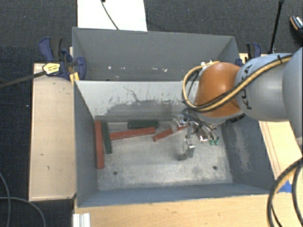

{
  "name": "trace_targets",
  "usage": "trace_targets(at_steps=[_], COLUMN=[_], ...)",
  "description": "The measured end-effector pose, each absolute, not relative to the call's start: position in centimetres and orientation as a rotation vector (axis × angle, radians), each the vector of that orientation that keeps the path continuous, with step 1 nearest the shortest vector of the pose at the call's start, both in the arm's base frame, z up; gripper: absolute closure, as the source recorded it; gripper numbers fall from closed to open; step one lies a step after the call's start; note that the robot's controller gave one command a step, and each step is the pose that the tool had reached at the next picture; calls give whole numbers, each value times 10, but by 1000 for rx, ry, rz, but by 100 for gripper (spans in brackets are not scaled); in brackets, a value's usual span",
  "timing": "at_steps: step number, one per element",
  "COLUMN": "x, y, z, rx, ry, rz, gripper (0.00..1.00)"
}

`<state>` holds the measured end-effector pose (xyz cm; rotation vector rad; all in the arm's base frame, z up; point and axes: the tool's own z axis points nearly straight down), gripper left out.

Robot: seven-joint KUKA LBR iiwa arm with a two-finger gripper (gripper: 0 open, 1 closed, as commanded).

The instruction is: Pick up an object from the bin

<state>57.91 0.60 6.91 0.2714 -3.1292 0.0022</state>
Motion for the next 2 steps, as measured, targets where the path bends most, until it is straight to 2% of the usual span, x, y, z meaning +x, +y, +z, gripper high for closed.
trace_targets(at_steps=[1, 2], x=[586, 586], y=[68, 65], z=[71, 71], rx=[77, 68], ry=[-3147, -3146], rz=[-5, -3], gripper=[0, 100])
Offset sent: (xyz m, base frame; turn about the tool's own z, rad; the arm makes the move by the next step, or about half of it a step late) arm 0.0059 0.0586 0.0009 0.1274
